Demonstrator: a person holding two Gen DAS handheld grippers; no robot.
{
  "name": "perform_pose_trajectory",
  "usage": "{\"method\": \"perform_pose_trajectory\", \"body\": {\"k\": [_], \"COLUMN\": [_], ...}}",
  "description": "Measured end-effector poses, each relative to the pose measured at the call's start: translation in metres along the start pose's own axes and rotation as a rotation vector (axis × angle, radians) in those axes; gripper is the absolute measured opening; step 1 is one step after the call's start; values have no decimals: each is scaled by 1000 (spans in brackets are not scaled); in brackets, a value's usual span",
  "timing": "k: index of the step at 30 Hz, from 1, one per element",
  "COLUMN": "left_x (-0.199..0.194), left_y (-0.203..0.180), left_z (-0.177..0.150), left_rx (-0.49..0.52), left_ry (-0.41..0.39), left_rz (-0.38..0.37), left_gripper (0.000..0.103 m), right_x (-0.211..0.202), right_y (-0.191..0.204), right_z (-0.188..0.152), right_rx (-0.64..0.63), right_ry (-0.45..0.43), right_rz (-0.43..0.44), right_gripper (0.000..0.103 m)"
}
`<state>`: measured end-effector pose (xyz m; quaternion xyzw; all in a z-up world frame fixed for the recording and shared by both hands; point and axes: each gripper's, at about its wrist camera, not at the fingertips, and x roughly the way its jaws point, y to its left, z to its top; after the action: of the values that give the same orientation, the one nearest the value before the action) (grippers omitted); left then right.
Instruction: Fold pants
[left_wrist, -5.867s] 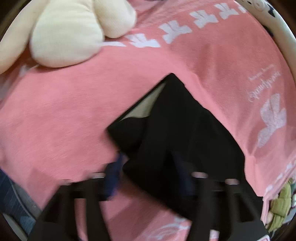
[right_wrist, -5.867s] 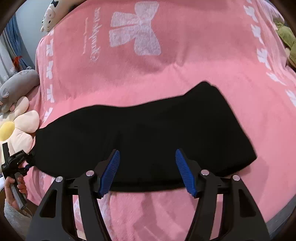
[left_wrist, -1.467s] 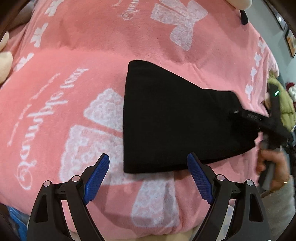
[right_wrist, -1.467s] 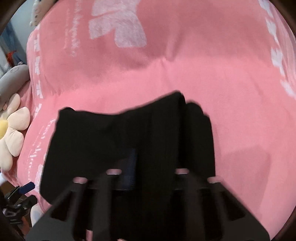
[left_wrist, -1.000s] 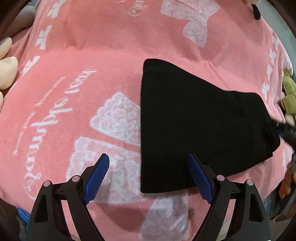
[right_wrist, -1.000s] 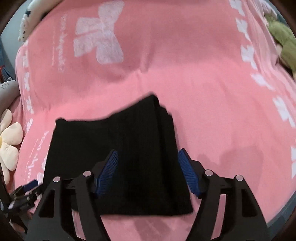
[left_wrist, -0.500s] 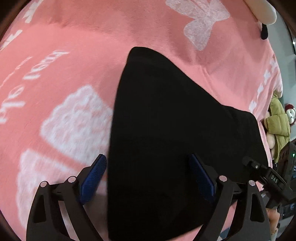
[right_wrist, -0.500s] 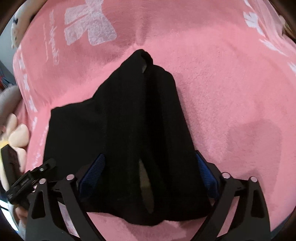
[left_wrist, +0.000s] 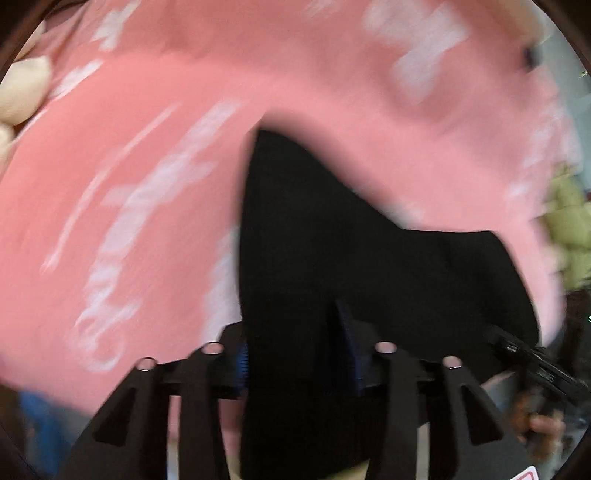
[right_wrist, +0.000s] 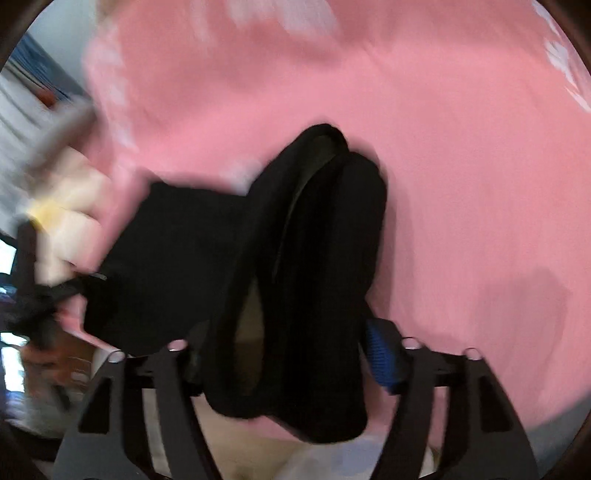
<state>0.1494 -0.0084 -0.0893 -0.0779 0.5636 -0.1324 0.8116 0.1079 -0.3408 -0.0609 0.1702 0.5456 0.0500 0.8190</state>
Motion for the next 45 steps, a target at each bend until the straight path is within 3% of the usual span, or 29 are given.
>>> {"method": "perform_pose_trajectory", "body": {"k": [2,6,8,10,12,13,15,18,19,23,25,27,28,33,35,36,37,41,43,44,45], "left_x": [-6,-15,-14,-11,-9,-9,-7,-8,-7,-5,-4,-3,-3,-4,-10,-14,-18,-3,-1,-1,0], "left_y": [2,-22,-30,-33,-31,-30,-30,-29,-30,-27,-27,-27,-28,-27,-24,-21,-17,3,12,12,11], "left_z": [-6,2,5,7,4,3,4,3,3,4,4,4,3,1,-1,-4,-9,-26,-27,-26,-24], "left_rx": [-25,89,125,138,139,137,139,150,152,136,132,128,131,134,112,100,80,-37,-108,-115,-120], "left_ry": [-61,-108,-119,-113,-108,-104,-96,-91,-91,-90,-92,-94,-94,-102,-100,-103,-102,-32,-45,-39,-34], "left_rz": [5,104,142,176,185,187,184,190,193,179,180,181,185,190,150,116,68,-51,-98,-99,-104], "left_gripper": [58,64,66,66,66,66,68,69,70,71,72,73,73,75,74,75,77,85,86,86,86], "right_x": [-11,-41,-51,-44,-24,-4,26,20,10,-3,17,20,12,-26,-31,-35,-39,-33,-18,-11,-3], "right_y": [-9,-7,8,30,49,53,35,-1,4,44,49,41,39,41,33,27,23,13,9,7,5], "right_z": [-3,21,39,55,64,69,76,91,93,77,68,67,66,43,28,18,11,-10,-12,-12,-13], "right_rx": [74,94,34,-38,-104,-136,-125,72,70,-46,-107,-58,-19,-31,-17,7,16,58,89,108,142], "right_ry": [-52,-146,-205,-196,-144,-97,-73,-100,-124,-129,-82,-95,-100,-148,-149,-147,-147,-104,-70,-57,-47], "right_rz": [50,11,16,85,135,106,3,48,28,38,-63,-50,-29,-109,-152,-183,-197,-99,-58,-38,19], "right_gripper": [74,73,57,37,29,25,0,0,5,6,3,3,9,10,40,78,89,88,88,84,74]}}
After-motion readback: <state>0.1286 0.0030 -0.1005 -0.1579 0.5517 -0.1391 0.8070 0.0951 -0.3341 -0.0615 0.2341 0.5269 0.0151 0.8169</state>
